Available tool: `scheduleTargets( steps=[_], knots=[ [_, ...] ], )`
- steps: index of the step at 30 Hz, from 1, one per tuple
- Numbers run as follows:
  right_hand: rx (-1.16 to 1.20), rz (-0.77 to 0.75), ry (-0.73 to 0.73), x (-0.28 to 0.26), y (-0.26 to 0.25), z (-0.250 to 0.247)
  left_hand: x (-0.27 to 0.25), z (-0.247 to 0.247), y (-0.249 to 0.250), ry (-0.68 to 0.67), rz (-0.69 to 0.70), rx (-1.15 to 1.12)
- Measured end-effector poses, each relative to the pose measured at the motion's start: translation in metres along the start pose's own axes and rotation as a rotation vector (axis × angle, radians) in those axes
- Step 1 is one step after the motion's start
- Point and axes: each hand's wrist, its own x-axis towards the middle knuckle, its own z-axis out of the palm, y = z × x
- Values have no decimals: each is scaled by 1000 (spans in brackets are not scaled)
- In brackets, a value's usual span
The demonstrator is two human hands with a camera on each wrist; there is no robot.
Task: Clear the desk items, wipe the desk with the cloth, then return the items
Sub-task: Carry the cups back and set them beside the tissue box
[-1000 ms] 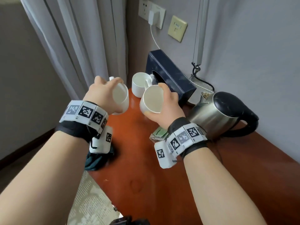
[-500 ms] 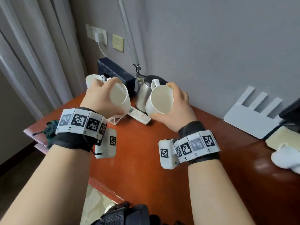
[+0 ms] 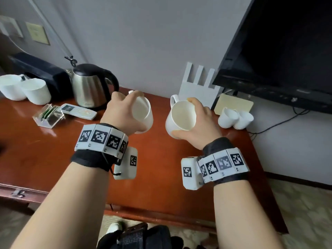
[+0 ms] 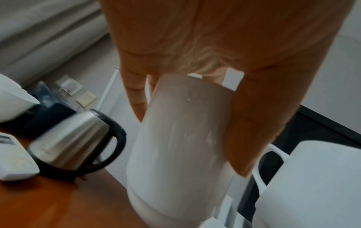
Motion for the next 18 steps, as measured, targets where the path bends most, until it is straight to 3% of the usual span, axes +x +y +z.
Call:
scheduleTargets(
  steps=[14, 18],
  knots=[
    [-59, 250, 67, 42, 118, -74, 93, 80, 91, -267, 246, 71],
    [-112, 316, 24, 56, 159, -91, 107, 109, 109, -329, 270, 116]
  ],
)
